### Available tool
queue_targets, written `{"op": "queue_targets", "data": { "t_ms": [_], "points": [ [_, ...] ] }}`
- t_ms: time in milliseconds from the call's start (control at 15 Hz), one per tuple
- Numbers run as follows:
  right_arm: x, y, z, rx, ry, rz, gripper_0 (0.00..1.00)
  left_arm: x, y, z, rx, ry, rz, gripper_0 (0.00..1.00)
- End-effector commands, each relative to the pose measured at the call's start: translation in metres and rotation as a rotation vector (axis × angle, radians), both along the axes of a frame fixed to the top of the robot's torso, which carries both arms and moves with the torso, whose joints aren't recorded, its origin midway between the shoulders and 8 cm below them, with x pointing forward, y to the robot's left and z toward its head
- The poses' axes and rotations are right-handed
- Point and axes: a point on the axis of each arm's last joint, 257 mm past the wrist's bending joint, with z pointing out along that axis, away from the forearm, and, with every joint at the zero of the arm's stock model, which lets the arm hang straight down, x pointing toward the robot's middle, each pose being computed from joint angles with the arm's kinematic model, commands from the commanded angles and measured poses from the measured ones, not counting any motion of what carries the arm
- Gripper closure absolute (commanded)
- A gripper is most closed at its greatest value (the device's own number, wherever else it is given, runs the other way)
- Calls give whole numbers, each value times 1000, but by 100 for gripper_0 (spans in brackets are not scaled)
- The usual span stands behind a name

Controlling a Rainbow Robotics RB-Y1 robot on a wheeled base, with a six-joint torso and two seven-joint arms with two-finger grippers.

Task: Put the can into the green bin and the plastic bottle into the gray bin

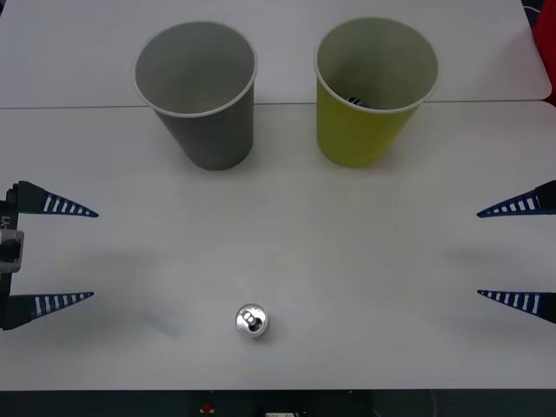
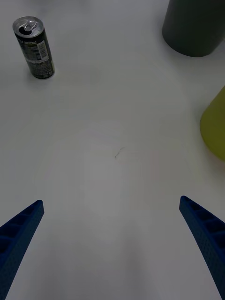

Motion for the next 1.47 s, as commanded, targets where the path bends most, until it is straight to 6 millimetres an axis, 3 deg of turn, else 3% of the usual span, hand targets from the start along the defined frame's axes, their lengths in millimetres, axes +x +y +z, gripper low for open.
{"op": "queue_targets", "data": {
  "t_ms": [67,533,733,1067,1467],
  "points": [
    [0,0,0,0,0,0,0,0,0,0,0,0,0,0],
    [0,0,0,0,0,0,0,0,4,-5,-53,8,44,0],
    [0,0,0,0,0,0,0,-7,9,-17,-100,80,56,0],
    [0,0,0,0,0,0,0,-24,-2,-38,-200,226,1,0],
    [0,0,0,0,0,0,0,-22,-16,-61,-280,232,-99,0]
  ]
}}
